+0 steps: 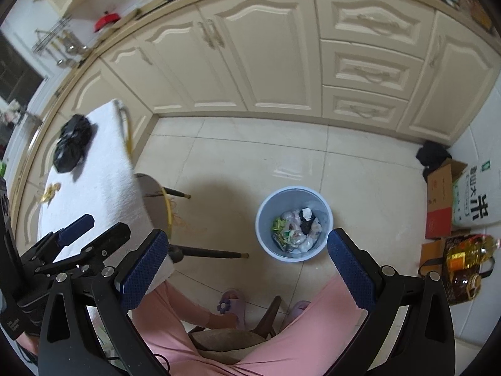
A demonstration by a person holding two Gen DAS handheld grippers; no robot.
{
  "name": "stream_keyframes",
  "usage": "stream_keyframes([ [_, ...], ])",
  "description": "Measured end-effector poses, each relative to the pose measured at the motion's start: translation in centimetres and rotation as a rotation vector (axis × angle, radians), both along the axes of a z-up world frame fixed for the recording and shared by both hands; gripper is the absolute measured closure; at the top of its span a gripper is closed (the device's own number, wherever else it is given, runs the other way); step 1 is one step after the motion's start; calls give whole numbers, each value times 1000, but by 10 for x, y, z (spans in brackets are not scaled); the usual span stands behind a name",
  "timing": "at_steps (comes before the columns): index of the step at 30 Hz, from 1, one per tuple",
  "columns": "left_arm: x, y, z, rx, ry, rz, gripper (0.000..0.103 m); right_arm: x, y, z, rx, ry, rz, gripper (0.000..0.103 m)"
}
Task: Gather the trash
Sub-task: 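Move both open tools back over the table toward the remaining trash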
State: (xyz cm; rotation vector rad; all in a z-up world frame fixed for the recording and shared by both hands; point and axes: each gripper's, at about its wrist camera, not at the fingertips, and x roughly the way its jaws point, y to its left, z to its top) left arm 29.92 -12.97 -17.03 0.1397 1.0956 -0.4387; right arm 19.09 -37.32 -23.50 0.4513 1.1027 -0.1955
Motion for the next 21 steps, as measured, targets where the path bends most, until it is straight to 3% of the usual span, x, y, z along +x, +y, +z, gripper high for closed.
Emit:
stream_keyframes([
  [13,-67,114,42,-50,-93,185,19,-3,79,24,-11,-37,168,0],
  [21,-118,183,49,-27,-128,303,16,0,142,26,-28,-42,279,0],
])
